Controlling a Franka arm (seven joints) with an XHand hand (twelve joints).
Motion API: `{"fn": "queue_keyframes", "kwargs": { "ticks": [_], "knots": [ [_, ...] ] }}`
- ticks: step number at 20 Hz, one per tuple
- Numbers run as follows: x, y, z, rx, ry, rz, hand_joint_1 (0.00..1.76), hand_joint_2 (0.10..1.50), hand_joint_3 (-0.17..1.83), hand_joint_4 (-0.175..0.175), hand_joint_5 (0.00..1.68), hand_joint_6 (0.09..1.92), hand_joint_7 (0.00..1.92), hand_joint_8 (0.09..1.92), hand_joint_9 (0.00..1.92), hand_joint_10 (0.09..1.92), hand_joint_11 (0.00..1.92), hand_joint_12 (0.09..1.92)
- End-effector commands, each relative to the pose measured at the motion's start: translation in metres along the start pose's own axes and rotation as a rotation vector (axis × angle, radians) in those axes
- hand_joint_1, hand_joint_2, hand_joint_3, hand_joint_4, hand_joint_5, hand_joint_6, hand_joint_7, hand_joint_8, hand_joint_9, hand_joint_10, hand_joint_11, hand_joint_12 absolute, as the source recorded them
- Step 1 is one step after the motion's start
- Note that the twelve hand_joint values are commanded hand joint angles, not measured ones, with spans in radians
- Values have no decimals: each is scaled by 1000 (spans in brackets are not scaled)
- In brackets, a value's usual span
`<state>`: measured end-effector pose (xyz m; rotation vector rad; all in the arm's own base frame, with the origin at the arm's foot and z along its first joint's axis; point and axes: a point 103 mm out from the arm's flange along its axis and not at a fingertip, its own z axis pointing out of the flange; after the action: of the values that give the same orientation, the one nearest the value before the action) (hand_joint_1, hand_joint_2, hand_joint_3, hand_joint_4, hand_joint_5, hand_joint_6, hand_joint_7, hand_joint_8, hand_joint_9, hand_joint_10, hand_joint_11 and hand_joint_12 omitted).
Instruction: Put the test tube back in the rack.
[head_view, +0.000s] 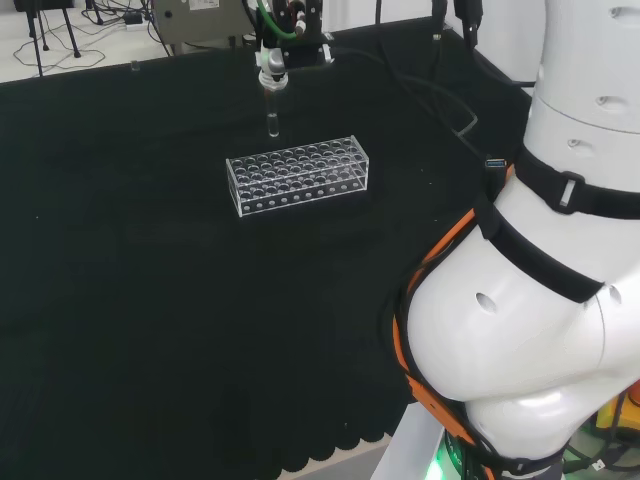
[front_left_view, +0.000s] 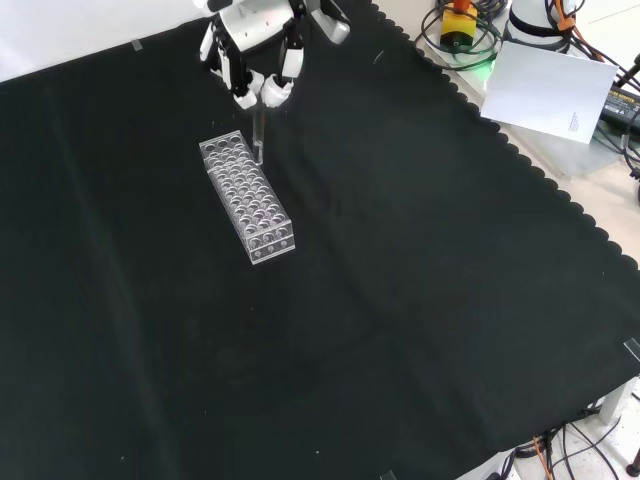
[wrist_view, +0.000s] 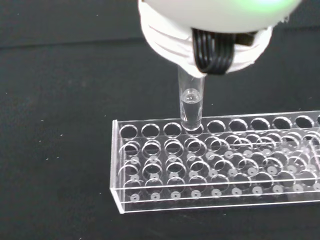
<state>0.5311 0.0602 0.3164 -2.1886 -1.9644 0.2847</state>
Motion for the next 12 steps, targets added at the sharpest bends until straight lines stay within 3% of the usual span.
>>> {"fn": "queue_keyframes", "kwargs": {
  "ticks": [1,12],
  "knots": [
    [10,5,9,20,19,-18,1430,619,634,-175,1332,508,1423,666,1487,87,703,1213],
    [12,19,30,66,48,-25,1430,619,635,-175,1332,508,1423,667,1487,87,702,1213]
  ]
}}
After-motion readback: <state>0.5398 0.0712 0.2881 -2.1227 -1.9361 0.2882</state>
